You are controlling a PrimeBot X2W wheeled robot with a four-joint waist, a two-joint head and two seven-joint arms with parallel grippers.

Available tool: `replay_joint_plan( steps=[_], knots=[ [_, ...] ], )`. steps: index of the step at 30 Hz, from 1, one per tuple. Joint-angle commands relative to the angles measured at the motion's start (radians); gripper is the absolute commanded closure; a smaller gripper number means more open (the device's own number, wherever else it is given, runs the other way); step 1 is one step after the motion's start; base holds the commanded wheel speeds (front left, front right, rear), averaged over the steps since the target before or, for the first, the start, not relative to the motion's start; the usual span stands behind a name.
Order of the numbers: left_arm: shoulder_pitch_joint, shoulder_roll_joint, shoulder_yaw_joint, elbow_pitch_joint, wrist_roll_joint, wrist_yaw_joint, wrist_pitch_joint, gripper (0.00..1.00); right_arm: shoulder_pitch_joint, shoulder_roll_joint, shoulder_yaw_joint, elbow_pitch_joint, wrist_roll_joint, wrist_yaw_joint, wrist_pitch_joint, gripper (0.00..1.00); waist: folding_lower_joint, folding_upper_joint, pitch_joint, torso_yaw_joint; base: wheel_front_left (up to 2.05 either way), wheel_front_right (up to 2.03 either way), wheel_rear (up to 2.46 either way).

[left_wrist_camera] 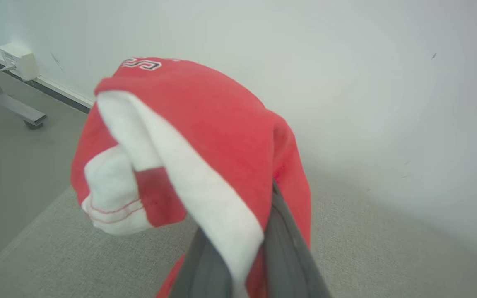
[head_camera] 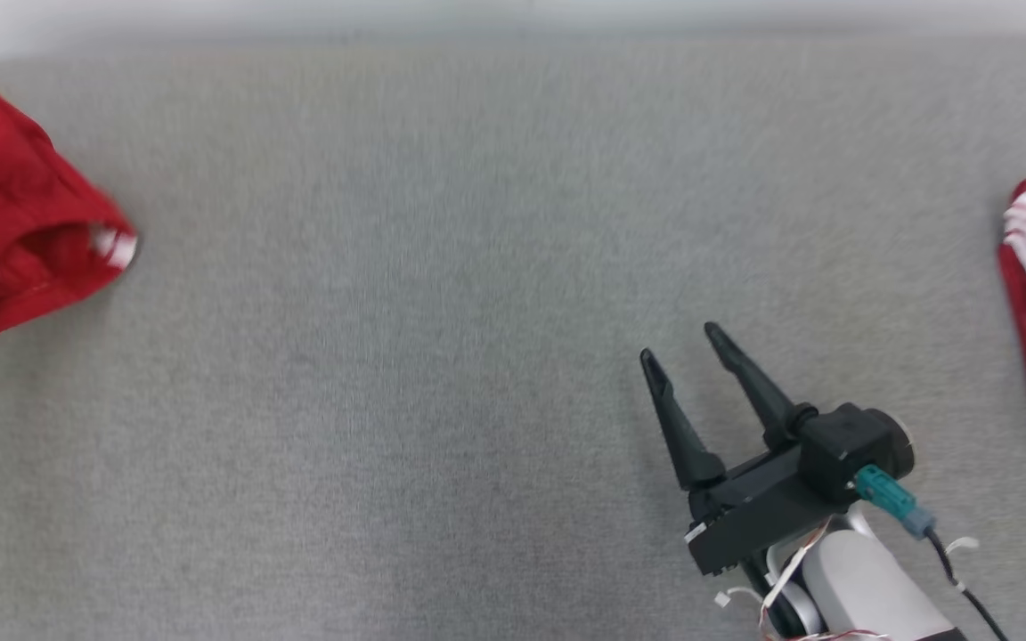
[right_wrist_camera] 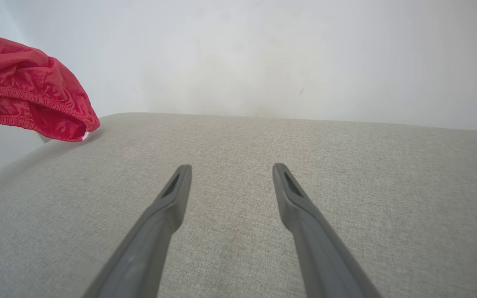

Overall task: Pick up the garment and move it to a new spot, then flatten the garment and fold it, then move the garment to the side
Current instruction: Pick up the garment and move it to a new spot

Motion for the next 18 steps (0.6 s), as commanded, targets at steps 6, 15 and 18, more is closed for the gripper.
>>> replay_joint_plan(
  steps=[6, 15, 18],
  knots=[
    [0.026, -0.043, -0.074, -0.224, -0.007, -0.012, 0.099, 1.0, 0.031, 0.015, 0.016, 0.041, 0.028, -0.002, -0.011, 0.0, 0.0, 0.0, -0.215, -0.099, 0.0, 0.0, 0.0],
    [0.092, -0.211, -0.219, -0.47, -0.051, -0.015, 0.183, 1.0, 0.076, -0.001, -0.004, 0.022, 0.034, -0.002, -0.011, 0.0, 0.0, 0.0, -0.267, -0.215, 0.0, 0.0, 0.0],
    [0.135, -0.266, -0.276, -0.504, -0.052, -0.016, 0.19, 1.0, 0.081, -0.005, -0.006, 0.016, 0.03, -0.002, -0.011, 0.0, 0.0, 0.0, -0.257, -0.262, 0.0, 0.0, 0.0]
  ],
)
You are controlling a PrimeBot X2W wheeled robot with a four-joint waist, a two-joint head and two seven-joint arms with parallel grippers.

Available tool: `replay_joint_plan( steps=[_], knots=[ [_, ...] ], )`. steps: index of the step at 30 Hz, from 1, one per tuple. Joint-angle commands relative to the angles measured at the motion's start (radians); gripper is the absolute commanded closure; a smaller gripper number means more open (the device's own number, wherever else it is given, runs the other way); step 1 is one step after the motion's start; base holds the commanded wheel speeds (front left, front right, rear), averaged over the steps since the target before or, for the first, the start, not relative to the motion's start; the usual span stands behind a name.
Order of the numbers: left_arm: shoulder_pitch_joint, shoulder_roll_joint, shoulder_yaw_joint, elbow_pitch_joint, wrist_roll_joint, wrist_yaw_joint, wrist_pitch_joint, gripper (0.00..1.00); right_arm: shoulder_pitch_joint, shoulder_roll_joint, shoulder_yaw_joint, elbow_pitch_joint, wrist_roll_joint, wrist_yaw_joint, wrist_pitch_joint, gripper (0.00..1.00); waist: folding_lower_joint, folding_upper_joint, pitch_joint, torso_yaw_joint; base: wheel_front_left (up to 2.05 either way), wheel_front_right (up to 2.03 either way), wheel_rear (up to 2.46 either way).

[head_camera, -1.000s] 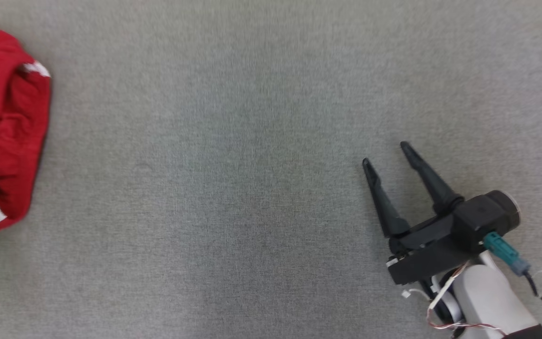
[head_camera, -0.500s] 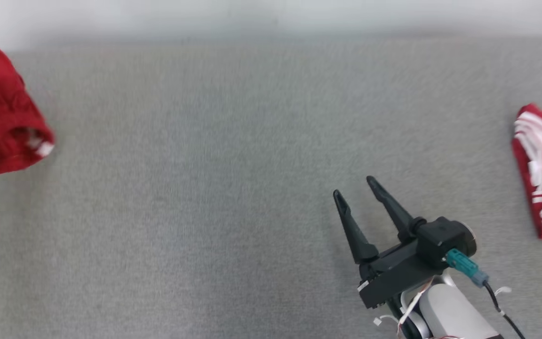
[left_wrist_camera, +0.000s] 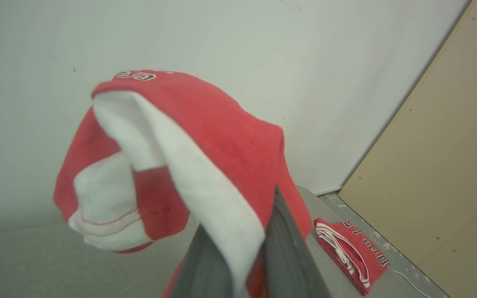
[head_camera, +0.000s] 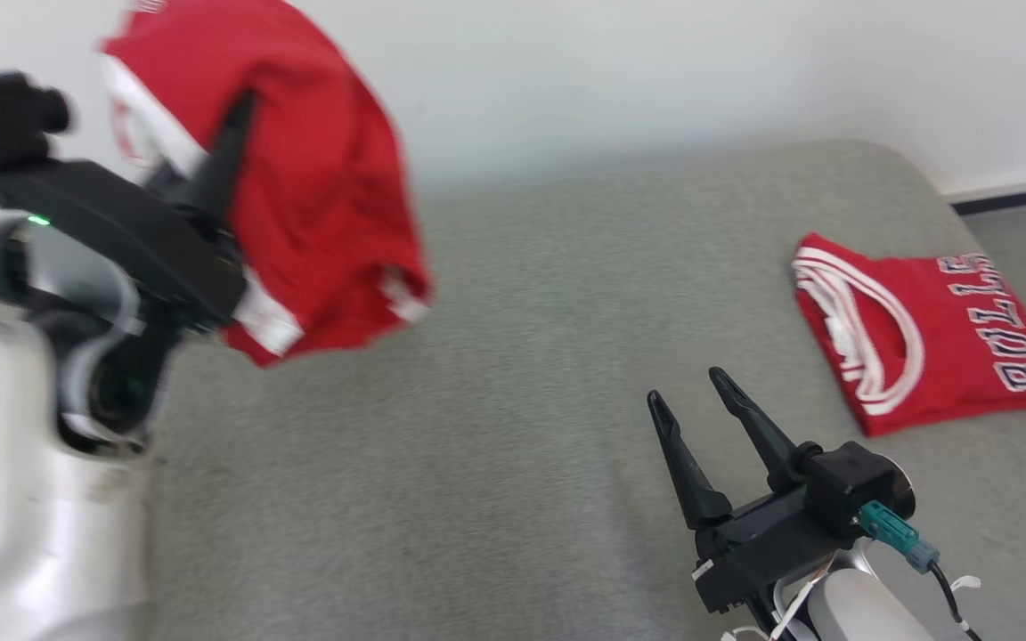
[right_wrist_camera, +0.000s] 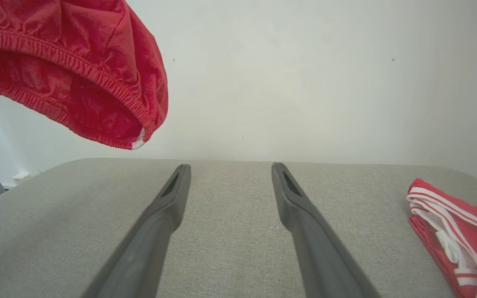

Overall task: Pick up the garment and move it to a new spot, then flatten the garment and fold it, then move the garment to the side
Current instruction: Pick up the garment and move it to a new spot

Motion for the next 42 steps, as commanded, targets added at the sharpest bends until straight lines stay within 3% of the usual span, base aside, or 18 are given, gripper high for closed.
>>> replay_joint_plan(
  steps=[1, 7, 17, 18, 19, 25, 33, 42],
  knots=[
    [0.044, -0.031, -0.032, -0.016, 0.0, -0.003, -0.002, 1.0, 0.012, -0.007, -0.001, -0.005, 0.001, -0.002, -0.004, 0.0, 0.0002, 0.0001, -0.018, -0.11, 0.0, 0.0, 0.0],
    [0.137, -0.092, -0.106, 0.027, -0.018, -0.012, -0.068, 1.0, -0.004, 0.001, 0.006, -0.014, -0.002, -0.002, -0.004, 0.0, 0.0002, 0.0001, 0.024, -0.21, 0.0, 0.0, 0.0],
    [0.191, -0.071, -0.197, 0.288, 0.135, -0.012, -0.253, 1.0, -0.017, -0.001, 0.002, -0.024, -0.009, -0.002, -0.004, 0.0, 0.0002, 0.0001, 0.078, -0.287, 0.0, 0.0, 0.0],
    [0.193, -0.074, -0.205, 0.322, 0.149, -0.007, -0.276, 0.62, -0.014, 0.0, 0.0, -0.025, -0.01, -0.002, -0.004, 0.0, 0.0002, 0.0001, 0.079, -0.288, 0.0, 0.0, 0.0],
    [0.192, -0.078, -0.211, 0.352, 0.156, -0.005, -0.301, 0.0, -0.011, 0.0, -0.001, -0.025, -0.011, -0.002, -0.004, 0.0, 0.0002, 0.0001, 0.079, -0.288, 0.0, 0.0, 0.0],
    [0.171, -0.101, -0.212, 0.483, 0.167, 0.004, -0.446, 0.0, 0.007, -0.008, -0.021, -0.016, -0.011, -0.002, -0.004, 0.0, 0.0002, 0.0001, 0.057, -0.245, 0.0, 0.0, 0.0],
    [0.217, -0.113, -0.17, 0.503, 0.132, 0.022, -0.648, 0.0, 0.039, -0.037, -0.057, -0.011, -0.011, -0.002, -0.004, 0.0, 0.0002, 0.0001, -0.022, -0.133, 0.0, 0.0, 0.0],
    [0.319, -0.063, -0.142, 0.445, 0.158, 0.072, -0.702, 0.0, 0.081, -0.059, -0.126, -0.021, -0.022, -0.002, -0.004, 0.0, 0.0002, 0.0001, -0.082, -0.019, 0.0, 0.0, 0.0]
  ],
)
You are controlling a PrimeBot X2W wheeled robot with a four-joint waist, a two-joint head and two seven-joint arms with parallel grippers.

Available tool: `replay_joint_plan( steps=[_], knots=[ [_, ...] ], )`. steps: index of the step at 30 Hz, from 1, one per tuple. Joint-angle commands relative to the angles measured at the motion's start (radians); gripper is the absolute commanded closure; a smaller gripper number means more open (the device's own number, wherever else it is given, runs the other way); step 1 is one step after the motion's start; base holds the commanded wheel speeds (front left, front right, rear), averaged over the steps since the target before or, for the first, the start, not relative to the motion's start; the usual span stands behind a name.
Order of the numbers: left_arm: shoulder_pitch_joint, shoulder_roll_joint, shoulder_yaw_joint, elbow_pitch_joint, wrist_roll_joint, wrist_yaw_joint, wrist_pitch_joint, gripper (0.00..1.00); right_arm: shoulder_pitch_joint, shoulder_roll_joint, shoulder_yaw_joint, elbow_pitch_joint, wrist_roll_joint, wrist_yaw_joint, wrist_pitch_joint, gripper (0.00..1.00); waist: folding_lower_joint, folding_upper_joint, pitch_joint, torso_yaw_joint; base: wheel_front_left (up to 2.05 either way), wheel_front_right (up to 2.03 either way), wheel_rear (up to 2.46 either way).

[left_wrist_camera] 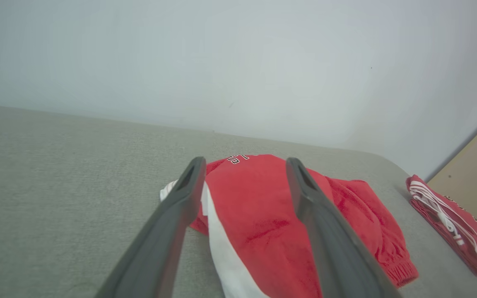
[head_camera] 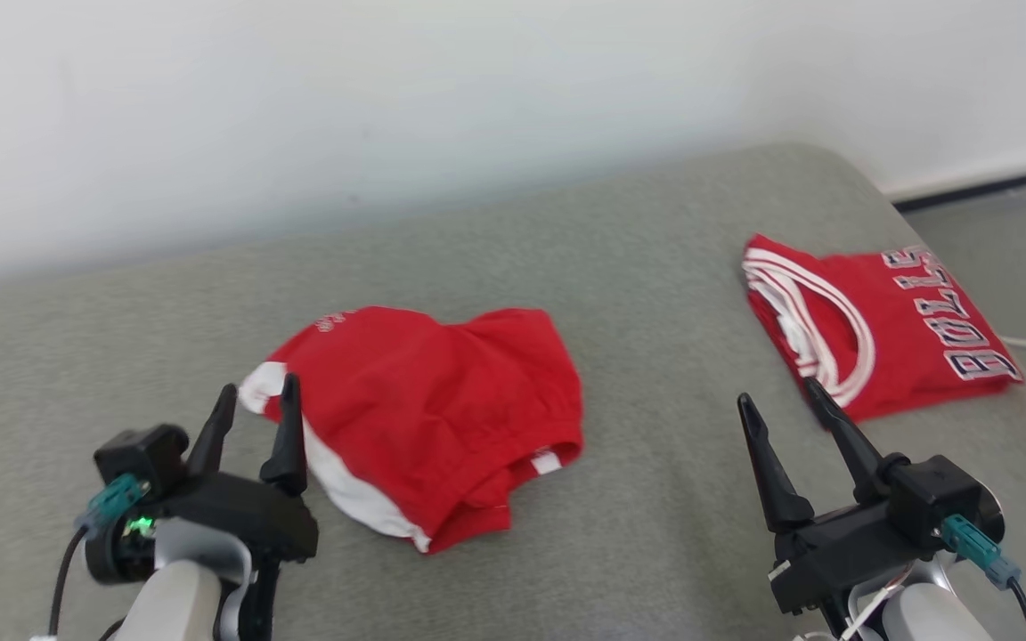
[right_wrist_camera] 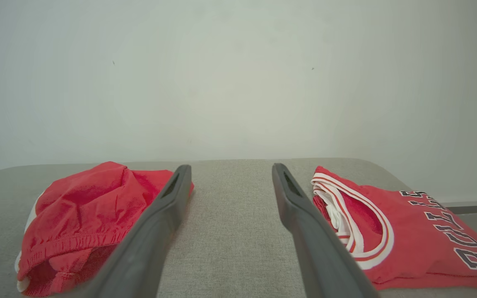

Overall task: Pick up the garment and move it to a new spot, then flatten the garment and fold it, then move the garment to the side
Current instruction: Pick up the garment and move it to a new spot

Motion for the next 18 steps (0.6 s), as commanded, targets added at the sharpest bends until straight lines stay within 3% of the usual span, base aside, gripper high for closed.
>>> replay_joint_plan(
  steps=[1, 9, 18],
  knots=[
    [0.032, 0.01, 0.005, -0.02, 0.002, 0.01, -0.008, 0.0, 0.019, 0.0, -0.012, -0.004, -0.008, -0.002, -0.004, 0.0, 0.0, 0.0, -0.058, 0.077, 0.0, 0.0, 0.0],
    [0.167, 0.052, 0.044, -0.165, 0.055, 0.067, -0.034, 0.0, 0.041, 0.015, -0.04, -0.018, -0.019, -0.002, -0.004, 0.0, 0.0, 0.0, -0.072, 0.108, 0.0, 0.0, 0.0],
    [0.342, 0.039, 0.127, -0.372, 0.15, 0.094, -0.037, 0.0, 0.094, 0.012, -0.067, -0.006, -0.026, -0.002, -0.004, 0.0, 0.0, 0.0, -0.083, 0.109, 0.0, 0.0, 0.0]
  ],
)
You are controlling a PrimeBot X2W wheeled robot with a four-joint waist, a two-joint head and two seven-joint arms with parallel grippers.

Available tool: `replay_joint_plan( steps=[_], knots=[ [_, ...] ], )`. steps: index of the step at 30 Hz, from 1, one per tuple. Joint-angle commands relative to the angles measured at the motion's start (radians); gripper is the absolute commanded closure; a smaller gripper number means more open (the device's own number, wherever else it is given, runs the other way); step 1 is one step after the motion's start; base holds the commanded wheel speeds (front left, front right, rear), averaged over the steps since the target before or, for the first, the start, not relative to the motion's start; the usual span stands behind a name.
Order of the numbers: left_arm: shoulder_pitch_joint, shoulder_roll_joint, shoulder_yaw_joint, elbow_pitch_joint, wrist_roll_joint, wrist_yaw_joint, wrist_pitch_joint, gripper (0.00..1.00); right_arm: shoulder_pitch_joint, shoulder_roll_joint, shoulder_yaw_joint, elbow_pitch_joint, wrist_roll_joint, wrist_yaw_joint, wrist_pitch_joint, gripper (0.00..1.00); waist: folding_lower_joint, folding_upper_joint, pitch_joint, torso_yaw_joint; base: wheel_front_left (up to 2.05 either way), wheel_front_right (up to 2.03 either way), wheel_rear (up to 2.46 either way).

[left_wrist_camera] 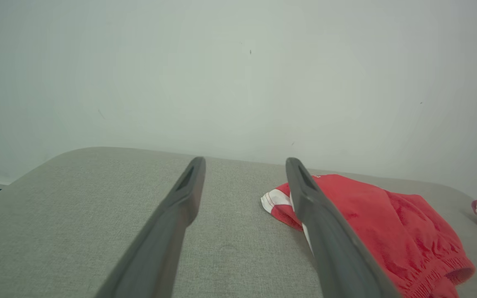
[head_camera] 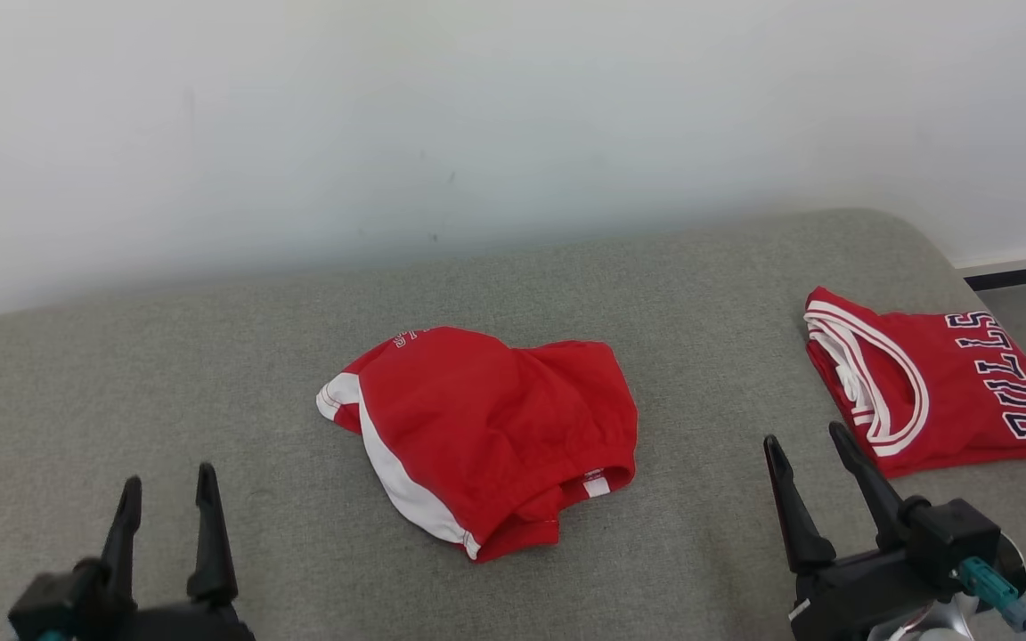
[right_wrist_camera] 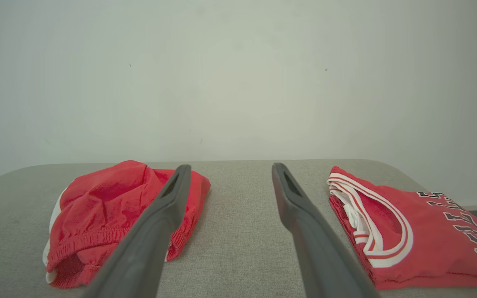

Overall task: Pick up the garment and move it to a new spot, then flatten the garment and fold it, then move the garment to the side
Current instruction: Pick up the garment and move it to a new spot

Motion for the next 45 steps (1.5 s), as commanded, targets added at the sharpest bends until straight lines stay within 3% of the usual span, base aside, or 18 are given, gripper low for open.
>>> replay_joint_plan(
  steps=[1, 5, 18, 45],
  knots=[
    [0.024, -0.005, 0.005, -0.017, 0.02, 0.001, -0.004, 0.0, 0.016, -0.001, -0.003, 0.004, -0.005, -0.002, -0.004, 0.0, 0.0001, 0.0, -0.002, -0.002, 0.0, 0.0, 0.0],
    [0.15, -0.042, 0.037, -0.103, 0.073, -0.035, -0.003, 0.0, 0.058, 0.012, -0.016, 0.022, -0.001, -0.002, -0.004, 0.0, 0.0001, 0.0, -0.007, 0.004, 0.0, 0.0, 0.0],
    [0.23, -0.089, 0.077, -0.093, 0.13, -0.079, -0.004, 0.0, 0.093, 0.032, -0.016, 0.038, -0.006, -0.002, -0.004, 0.0, 0.0001, 0.0, -0.009, 0.03, 0.0, 0.0, 0.0],
    [0.209, -0.103, 0.09, -0.1, 0.158, -0.094, -0.004, 0.0, 0.072, 0.037, -0.005, 0.039, 0.001, -0.002, -0.004, 0.0, 0.0001, 0.0, -0.003, 0.025, 0.0, 0.0, 0.0]
  ],
)
